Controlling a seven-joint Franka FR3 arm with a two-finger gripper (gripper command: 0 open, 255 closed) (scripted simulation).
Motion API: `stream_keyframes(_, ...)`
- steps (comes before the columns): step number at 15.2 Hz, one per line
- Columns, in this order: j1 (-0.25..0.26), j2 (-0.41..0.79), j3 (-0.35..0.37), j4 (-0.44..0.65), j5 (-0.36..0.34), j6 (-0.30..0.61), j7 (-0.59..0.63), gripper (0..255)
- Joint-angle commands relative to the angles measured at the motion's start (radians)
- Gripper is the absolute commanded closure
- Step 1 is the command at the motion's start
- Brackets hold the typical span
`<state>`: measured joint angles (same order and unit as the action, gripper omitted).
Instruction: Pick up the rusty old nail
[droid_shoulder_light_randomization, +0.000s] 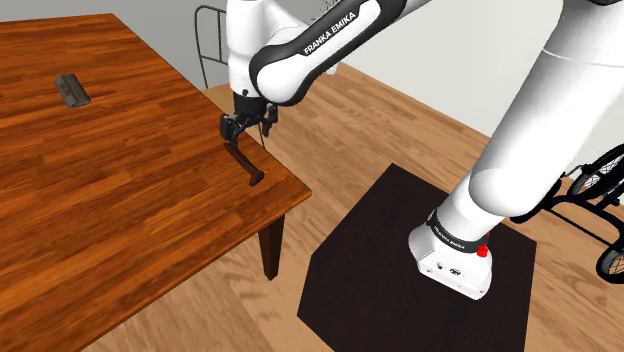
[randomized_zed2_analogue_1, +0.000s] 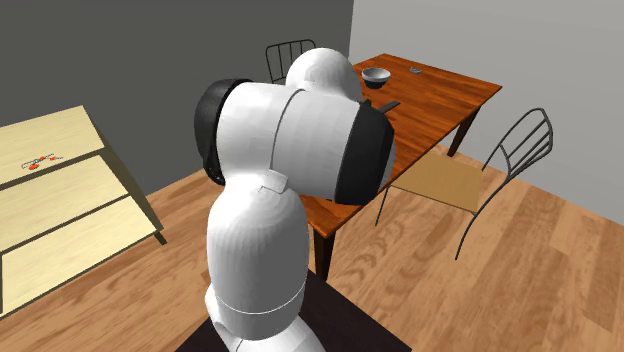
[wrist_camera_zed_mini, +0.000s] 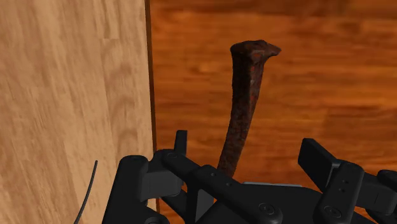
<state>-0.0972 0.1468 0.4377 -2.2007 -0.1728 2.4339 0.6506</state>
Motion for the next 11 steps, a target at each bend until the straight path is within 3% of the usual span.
stream_keyframes(1, 0.016, 0.089, -0.019, 0.058, -0.069, 0.02, 0.068, 0)
stream_keyframes(4, 0.055, 0.209, -0.058, 0.15, -0.146, 0.036, 0.152, 0)
stream_keyframes(11, 0.078, 0.279, -0.09, 0.144, -0.197, 0.105, 0.191, 0)
